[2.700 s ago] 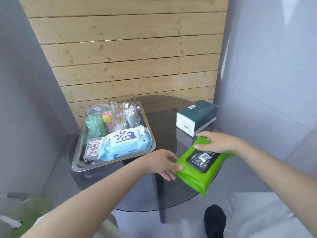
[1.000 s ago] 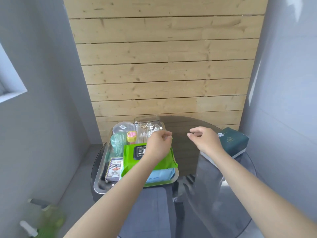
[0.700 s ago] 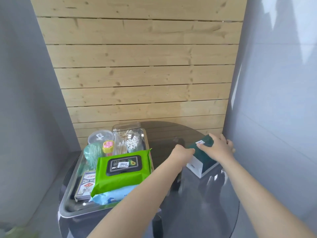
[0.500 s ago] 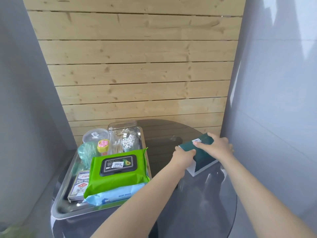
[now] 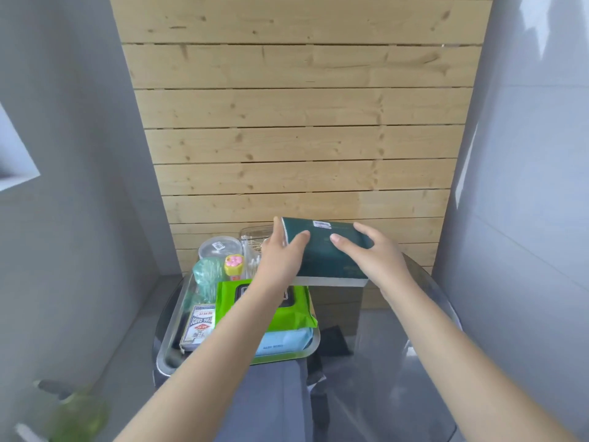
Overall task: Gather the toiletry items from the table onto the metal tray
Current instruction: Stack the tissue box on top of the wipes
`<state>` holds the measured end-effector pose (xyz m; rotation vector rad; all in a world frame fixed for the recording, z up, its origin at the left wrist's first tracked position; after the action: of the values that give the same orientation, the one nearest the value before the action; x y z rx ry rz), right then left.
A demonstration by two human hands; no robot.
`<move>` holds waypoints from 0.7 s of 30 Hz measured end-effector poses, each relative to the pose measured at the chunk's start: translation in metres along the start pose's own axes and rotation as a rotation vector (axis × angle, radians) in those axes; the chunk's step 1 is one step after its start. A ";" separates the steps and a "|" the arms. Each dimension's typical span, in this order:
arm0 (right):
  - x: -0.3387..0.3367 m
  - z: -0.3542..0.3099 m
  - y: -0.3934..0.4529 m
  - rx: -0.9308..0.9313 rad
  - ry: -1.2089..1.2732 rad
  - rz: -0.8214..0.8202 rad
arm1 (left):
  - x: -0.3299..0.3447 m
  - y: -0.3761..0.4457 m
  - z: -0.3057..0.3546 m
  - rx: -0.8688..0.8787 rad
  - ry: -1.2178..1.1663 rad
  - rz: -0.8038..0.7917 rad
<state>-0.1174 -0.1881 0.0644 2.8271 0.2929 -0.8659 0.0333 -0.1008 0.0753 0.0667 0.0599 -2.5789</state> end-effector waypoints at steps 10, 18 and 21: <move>0.065 -0.052 -0.042 -0.193 -0.132 -0.107 | -0.106 -0.007 -0.045 -0.193 -0.129 0.153; 0.081 -0.050 -0.042 -0.180 0.005 -0.209 | -0.111 -0.008 -0.052 -0.236 -0.233 0.144; 0.080 -0.048 -0.043 -0.172 0.080 -0.203 | -0.112 -0.010 -0.051 -0.224 -0.207 0.113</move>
<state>-0.0373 -0.1252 0.0540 2.7086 0.6420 -0.7253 0.1249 -0.0301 0.0319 -0.2716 0.2588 -2.4357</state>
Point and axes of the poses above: each hand's wrist, its own y-axis towards the middle knuckle, its own x-axis out of the palm, z = x × y, the point moved 6 cm from there along y, towards the middle knuckle, and after that the axes turned 10 degrees about -y, right-handed, at the moved point
